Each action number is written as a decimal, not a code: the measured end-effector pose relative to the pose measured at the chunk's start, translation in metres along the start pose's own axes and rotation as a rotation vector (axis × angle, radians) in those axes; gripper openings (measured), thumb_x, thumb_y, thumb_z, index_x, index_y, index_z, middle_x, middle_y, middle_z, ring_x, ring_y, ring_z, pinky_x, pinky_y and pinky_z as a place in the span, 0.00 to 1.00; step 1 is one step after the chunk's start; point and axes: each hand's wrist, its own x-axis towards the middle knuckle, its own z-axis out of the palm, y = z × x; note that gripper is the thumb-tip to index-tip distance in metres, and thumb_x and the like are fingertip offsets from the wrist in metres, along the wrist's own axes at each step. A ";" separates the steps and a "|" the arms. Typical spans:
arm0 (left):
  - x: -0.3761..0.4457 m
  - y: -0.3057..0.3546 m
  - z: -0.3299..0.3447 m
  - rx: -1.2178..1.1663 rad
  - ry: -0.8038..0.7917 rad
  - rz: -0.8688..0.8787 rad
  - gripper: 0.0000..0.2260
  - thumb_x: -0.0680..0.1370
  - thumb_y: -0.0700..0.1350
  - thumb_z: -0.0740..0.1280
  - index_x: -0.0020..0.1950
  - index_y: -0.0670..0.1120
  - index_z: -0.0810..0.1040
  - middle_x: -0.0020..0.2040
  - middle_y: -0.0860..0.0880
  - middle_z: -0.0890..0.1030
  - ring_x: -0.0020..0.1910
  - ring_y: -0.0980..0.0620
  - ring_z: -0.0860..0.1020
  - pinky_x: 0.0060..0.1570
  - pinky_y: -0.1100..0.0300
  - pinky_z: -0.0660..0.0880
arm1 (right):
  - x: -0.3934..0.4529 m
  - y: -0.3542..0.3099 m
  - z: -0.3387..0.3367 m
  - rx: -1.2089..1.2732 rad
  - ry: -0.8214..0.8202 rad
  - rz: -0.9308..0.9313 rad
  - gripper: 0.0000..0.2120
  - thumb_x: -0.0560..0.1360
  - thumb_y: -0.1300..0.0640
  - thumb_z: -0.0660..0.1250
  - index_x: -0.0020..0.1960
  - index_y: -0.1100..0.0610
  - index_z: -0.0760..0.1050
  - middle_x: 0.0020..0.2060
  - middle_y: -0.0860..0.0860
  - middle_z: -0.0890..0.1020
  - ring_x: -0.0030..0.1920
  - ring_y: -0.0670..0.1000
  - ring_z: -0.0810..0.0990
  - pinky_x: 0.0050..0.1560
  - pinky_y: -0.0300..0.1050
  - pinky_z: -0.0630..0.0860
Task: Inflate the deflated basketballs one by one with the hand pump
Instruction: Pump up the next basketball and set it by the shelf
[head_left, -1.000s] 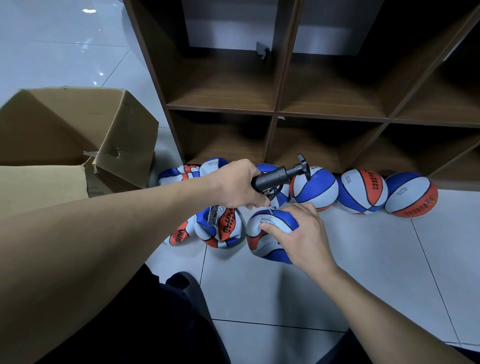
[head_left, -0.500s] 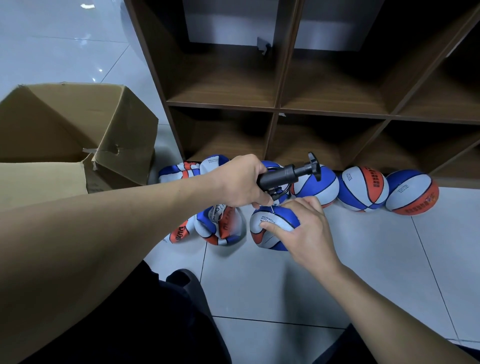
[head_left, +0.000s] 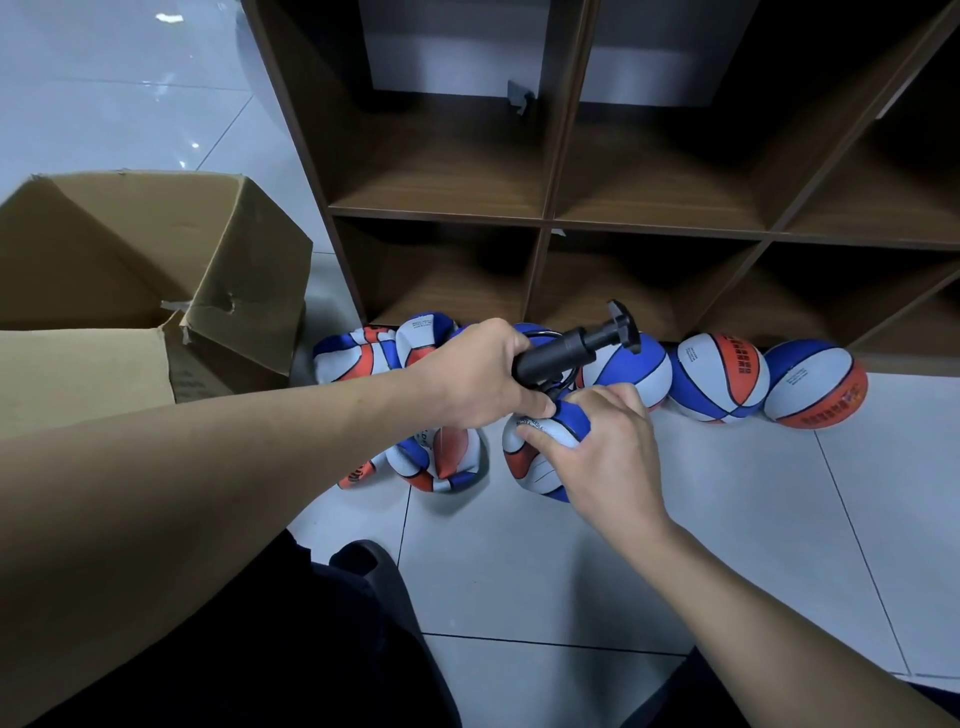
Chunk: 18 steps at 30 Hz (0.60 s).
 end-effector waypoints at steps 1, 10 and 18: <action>0.000 0.000 0.001 -0.014 0.004 -0.004 0.11 0.76 0.45 0.82 0.41 0.49 0.81 0.29 0.56 0.80 0.27 0.61 0.77 0.31 0.69 0.71 | 0.001 -0.001 0.000 -0.017 0.011 -0.003 0.24 0.69 0.35 0.79 0.41 0.54 0.76 0.38 0.44 0.78 0.49 0.52 0.72 0.49 0.56 0.76; 0.006 0.000 0.006 -0.060 0.007 -0.063 0.11 0.75 0.48 0.83 0.43 0.45 0.84 0.33 0.48 0.84 0.29 0.56 0.79 0.34 0.62 0.76 | 0.004 0.004 0.000 -0.107 0.034 0.022 0.27 0.67 0.31 0.78 0.45 0.55 0.80 0.42 0.46 0.82 0.52 0.52 0.74 0.53 0.56 0.77; 0.012 -0.007 -0.008 0.107 0.000 -0.093 0.09 0.79 0.48 0.77 0.48 0.43 0.84 0.36 0.47 0.87 0.33 0.50 0.84 0.37 0.57 0.81 | -0.007 0.031 -0.001 -0.007 -0.171 0.123 0.28 0.65 0.30 0.80 0.50 0.48 0.76 0.47 0.41 0.79 0.51 0.46 0.76 0.52 0.44 0.76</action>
